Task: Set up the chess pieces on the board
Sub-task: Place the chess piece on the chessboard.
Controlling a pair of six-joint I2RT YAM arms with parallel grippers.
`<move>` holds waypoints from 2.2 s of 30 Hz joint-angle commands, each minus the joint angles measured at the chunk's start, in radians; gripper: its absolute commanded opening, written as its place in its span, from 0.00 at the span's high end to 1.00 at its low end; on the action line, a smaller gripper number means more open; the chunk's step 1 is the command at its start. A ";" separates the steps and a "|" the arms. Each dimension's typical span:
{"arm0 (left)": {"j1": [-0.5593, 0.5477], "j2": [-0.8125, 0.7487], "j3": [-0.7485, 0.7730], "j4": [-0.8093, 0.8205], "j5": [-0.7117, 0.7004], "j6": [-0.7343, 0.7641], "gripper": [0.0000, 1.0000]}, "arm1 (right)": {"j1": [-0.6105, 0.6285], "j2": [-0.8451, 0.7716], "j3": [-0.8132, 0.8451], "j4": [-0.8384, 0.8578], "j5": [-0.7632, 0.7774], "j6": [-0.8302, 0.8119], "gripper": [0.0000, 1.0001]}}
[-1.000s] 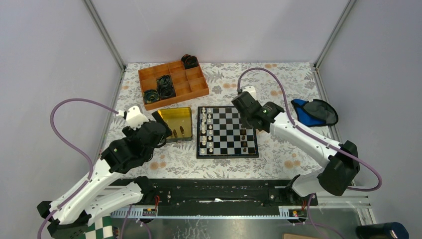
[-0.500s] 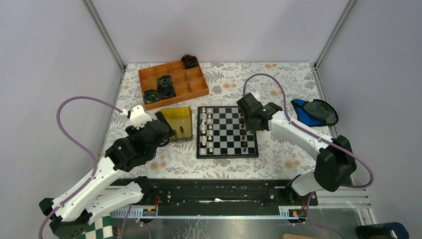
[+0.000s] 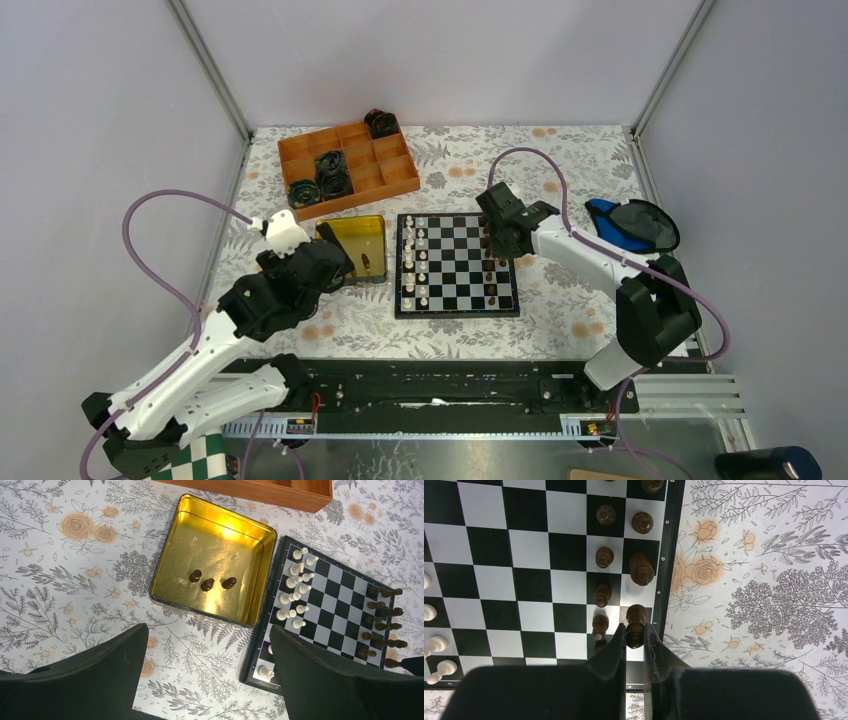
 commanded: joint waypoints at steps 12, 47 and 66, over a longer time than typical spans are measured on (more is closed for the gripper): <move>0.006 0.038 0.001 0.051 -0.018 0.027 0.01 | -0.053 0.053 -0.026 0.078 -0.050 -0.030 1.00; 0.006 0.045 -0.014 0.054 -0.012 0.022 0.01 | -0.066 0.028 0.038 0.047 -0.042 -0.063 0.58; 0.035 0.105 -0.035 0.148 0.086 0.119 0.01 | 0.101 0.076 0.390 -0.014 -0.114 -0.166 0.59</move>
